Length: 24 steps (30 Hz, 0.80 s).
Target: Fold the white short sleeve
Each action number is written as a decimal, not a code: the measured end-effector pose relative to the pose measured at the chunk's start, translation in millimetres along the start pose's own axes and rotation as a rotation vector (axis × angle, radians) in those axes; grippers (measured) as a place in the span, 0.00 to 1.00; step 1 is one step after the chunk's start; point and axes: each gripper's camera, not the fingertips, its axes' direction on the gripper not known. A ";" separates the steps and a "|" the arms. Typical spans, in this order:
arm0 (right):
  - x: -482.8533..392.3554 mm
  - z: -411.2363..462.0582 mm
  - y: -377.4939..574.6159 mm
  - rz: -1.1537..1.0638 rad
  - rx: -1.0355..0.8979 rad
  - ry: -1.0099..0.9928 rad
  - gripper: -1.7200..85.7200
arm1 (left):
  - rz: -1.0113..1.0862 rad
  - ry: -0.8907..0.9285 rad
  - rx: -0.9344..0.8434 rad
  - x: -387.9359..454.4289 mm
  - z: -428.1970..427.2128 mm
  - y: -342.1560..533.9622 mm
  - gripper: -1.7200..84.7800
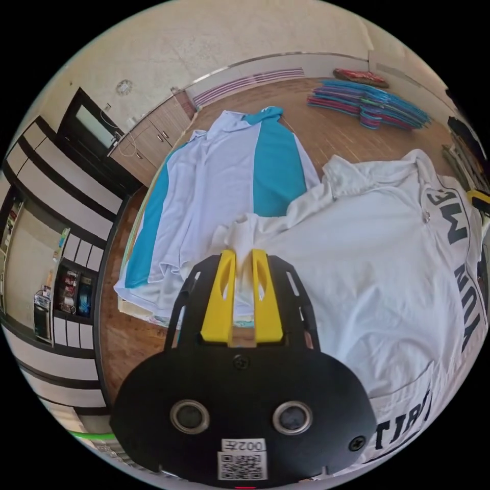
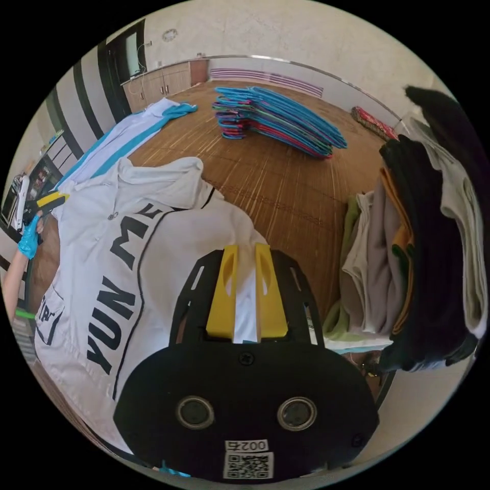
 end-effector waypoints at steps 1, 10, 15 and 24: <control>-4.8 -9.0 5.5 -0.006 0.024 -0.004 0.09 | -0.005 0.013 0.004 -4.1 -4.7 2.2 0.05; -42.8 -101.7 75.0 -0.155 0.103 -0.145 0.09 | 0.071 0.180 0.067 -26.6 -59.1 35.9 0.07; -70.5 -162.0 138.6 -0.285 0.120 -0.361 0.10 | 0.206 0.338 0.111 -31.0 -98.5 76.5 0.07; -151.5 -243.5 259.7 -0.563 -0.026 -0.584 0.11 | 0.535 0.703 0.116 -23.9 -161.6 165.0 0.07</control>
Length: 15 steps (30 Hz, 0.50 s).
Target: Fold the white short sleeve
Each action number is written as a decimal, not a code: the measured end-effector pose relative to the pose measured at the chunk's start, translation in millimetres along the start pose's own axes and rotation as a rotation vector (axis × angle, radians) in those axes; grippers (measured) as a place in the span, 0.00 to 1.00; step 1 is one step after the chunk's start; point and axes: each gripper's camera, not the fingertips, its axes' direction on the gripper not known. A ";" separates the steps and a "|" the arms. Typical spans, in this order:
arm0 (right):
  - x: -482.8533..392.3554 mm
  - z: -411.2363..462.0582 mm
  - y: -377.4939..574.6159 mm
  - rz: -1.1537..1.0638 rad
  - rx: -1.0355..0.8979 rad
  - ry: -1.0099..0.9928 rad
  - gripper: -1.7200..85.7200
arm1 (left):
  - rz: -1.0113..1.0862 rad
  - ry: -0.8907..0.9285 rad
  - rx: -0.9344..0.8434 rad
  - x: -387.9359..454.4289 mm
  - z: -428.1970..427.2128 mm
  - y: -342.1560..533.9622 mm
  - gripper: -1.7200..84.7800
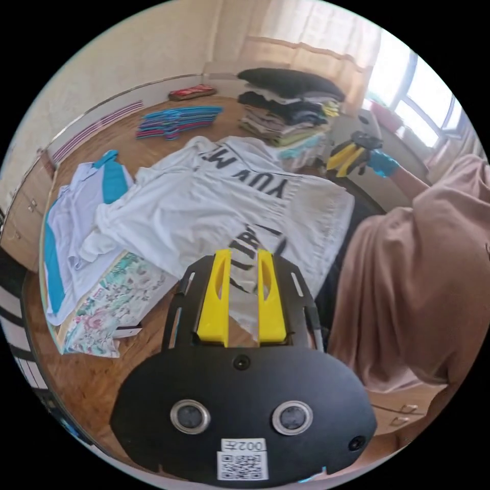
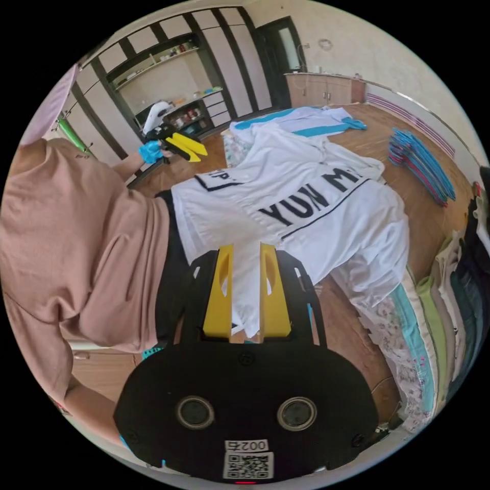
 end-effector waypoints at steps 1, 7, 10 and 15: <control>-15.1 3.4 4.9 -0.005 -0.029 0.000 0.11 | 0.031 0.041 -0.008 8.9 -3.1 6.1 0.07; -67.8 14.5 18.4 -0.031 -0.108 0.065 0.11 | 0.130 0.109 -0.091 41.6 -7.9 26.3 0.07; -82.7 10.5 20.3 -0.010 -0.085 0.114 0.08 | 0.129 0.063 -0.127 50.0 -6.9 30.5 0.07; -104.2 0.9 21.8 0.027 -0.079 0.185 0.03 | 0.127 0.026 -0.143 60.5 -16.0 34.4 0.03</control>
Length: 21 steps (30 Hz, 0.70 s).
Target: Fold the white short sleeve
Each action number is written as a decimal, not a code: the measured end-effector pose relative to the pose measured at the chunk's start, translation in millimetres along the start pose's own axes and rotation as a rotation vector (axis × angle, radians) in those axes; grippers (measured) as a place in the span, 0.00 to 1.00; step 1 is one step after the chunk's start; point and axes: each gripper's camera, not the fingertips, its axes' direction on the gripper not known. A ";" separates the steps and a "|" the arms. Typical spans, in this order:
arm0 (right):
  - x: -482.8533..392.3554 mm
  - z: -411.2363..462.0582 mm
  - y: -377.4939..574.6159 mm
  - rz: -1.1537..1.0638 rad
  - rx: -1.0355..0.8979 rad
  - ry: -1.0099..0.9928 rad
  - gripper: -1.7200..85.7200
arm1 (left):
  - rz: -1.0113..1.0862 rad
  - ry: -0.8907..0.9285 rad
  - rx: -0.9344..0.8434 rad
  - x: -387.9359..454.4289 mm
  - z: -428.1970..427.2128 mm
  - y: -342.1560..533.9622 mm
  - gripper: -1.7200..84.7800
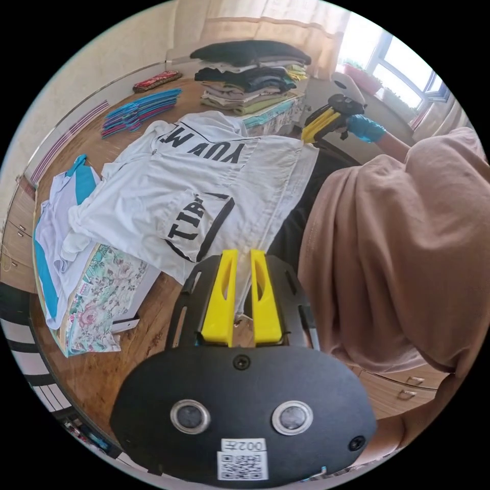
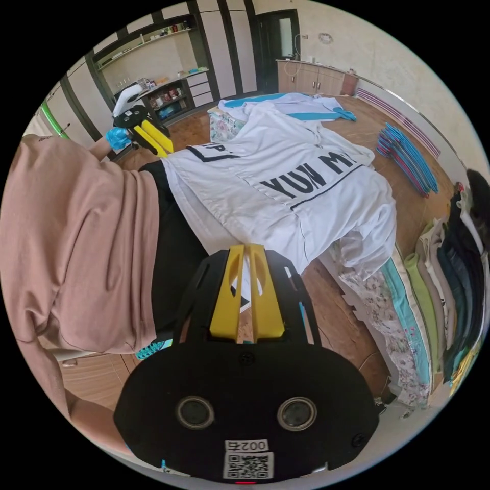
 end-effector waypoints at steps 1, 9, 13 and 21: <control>-4.5 -3.4 0.4 0.007 0.007 0.007 0.03 | 0.008 -0.026 -0.008 4.3 -1.9 1.5 0.02; -46.2 -56.2 3.8 -0.012 0.089 0.054 0.01 | -0.014 -0.075 -0.003 18.4 -24.2 15.7 0.02; -62.5 -53.7 9.1 -0.035 0.013 0.014 0.02 | -0.006 -0.067 -0.014 24.3 -28.5 24.7 0.05; -83.9 -53.8 22.9 0.009 0.002 0.143 0.09 | -0.010 -0.070 -0.044 31.1 -32.1 31.2 0.03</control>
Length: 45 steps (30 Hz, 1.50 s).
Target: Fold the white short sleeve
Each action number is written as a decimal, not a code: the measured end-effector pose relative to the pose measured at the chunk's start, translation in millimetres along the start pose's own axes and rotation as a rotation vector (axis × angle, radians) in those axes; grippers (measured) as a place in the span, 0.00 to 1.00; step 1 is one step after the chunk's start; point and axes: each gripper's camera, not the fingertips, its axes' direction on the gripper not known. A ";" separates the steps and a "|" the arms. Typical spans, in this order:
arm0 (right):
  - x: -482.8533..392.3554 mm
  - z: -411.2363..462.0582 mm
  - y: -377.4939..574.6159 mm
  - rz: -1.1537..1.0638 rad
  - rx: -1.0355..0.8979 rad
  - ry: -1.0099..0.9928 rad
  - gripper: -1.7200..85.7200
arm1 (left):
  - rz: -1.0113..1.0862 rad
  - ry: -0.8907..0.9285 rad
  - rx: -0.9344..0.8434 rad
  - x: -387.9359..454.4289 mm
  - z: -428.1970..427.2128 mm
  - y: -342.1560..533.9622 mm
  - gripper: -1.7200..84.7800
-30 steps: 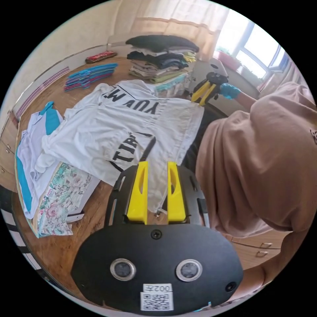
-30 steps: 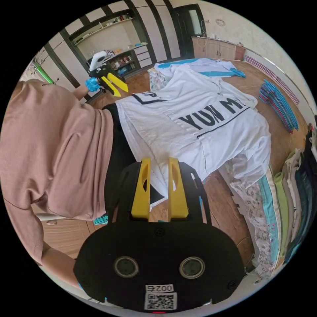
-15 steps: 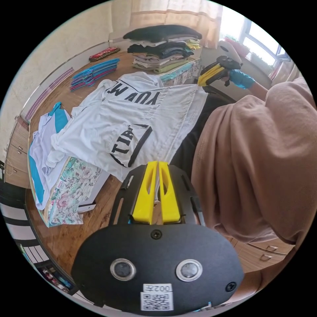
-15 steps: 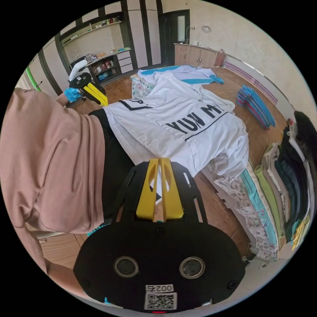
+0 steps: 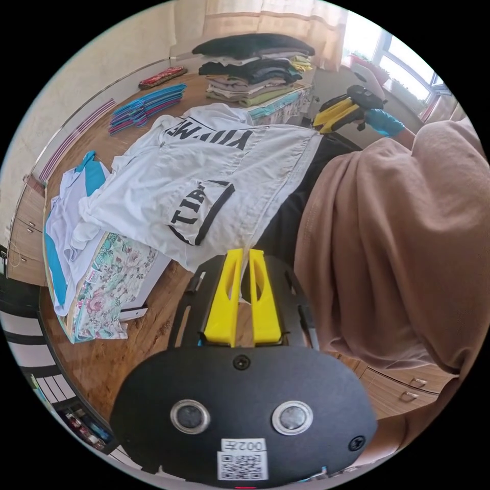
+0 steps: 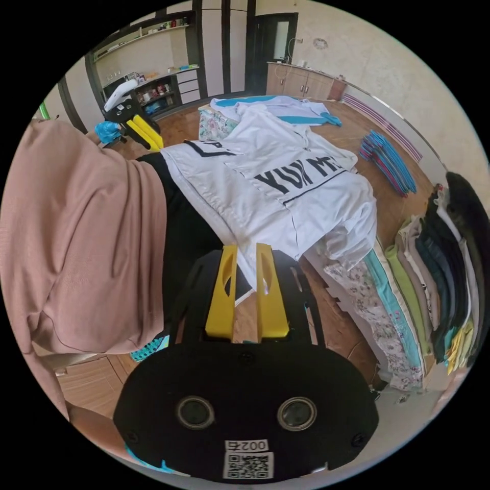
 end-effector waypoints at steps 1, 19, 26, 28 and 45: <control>-0.8 -0.9 3.5 0.011 -0.003 0.015 0.10 | -0.005 0.004 -0.006 0.2 -1.4 0.2 0.03; -21.2 -58.8 30.6 0.037 0.049 0.152 0.01 | -0.034 -0.101 0.059 16.6 -60.3 25.9 0.01; -17.2 -51.2 36.9 0.030 -0.043 0.066 0.01 | -0.136 -0.038 0.071 12.6 -53.2 41.8 0.01; -19.0 -42.6 39.3 0.055 -0.043 0.077 0.03 | -0.149 -0.019 0.061 13.5 -45.6 41.5 0.03; -0.4 -45.1 63.2 0.194 0.012 0.119 0.08 | -0.153 -0.096 -0.062 27.7 -18.8 30.8 0.05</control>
